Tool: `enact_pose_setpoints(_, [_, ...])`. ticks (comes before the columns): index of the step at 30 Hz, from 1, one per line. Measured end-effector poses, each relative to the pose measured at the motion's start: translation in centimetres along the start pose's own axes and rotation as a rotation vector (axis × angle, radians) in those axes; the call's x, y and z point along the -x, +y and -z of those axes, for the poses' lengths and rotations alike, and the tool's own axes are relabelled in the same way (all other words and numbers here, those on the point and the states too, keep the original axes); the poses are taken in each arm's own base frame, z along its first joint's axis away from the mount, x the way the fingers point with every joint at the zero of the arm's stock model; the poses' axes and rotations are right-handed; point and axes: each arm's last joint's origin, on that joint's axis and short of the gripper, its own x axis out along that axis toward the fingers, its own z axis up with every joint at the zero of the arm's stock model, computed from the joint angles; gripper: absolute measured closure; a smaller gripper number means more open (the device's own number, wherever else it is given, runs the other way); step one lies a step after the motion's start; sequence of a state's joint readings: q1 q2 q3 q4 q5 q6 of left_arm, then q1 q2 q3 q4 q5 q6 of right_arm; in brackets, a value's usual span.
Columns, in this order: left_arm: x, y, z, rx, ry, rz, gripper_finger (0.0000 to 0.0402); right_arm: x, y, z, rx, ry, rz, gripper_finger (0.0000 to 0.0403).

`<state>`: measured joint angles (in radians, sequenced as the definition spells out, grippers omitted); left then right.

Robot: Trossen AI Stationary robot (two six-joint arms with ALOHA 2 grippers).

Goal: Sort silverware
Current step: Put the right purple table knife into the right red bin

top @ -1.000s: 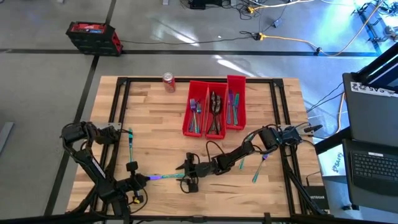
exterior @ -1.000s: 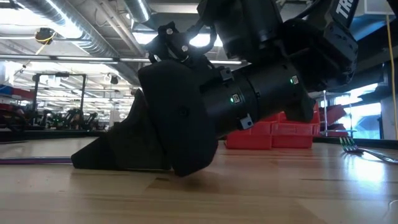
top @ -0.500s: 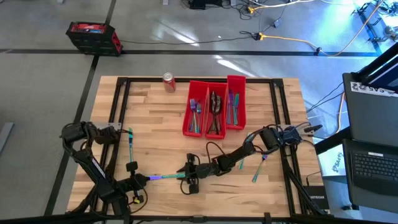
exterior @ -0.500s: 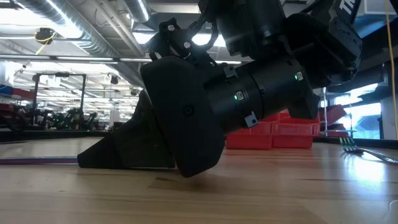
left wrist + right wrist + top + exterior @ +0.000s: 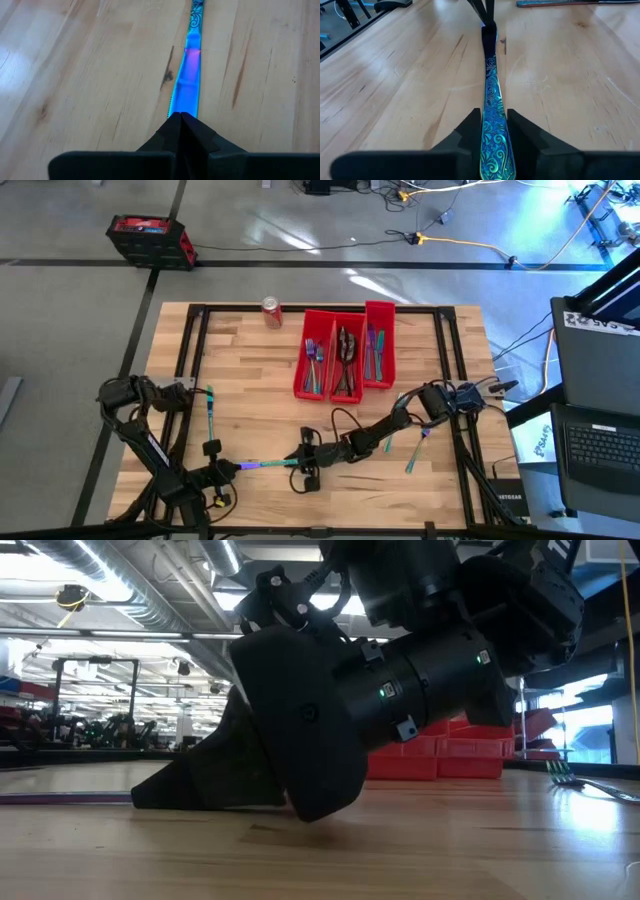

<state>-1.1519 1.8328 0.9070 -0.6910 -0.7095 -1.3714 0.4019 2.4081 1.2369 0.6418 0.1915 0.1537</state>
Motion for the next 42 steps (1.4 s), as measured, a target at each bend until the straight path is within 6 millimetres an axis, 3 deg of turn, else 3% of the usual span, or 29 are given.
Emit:
enact_pose_setpoints(15, [0.0,0.0,0.0,-0.009,-0.001,0.002,0.0402,0.0,0.2,0.0,0.06,-0.004,0.013,0.0347])
enact_pose_setpoints(25, [0.0,0.1,0.0,-0.047,0.001,-0.008,0.0402,-0.1,0.5,-0.4,-0.043,-0.01,0.024,0.0347])
enact_pose_setpoints(33, [0.6,0.6,-0.4,-0.127,0.019,-0.062,0.0402,0.8,0.6,-2.2,-0.1,0.002,0.004,0.0347])
enact_pose_setpoints(42, [5.5,1.0,-5.3,-0.187,-0.215,-0.1,0.0402,1.3,0.6,-2.6,-0.148,0.038,0.0,0.0347])
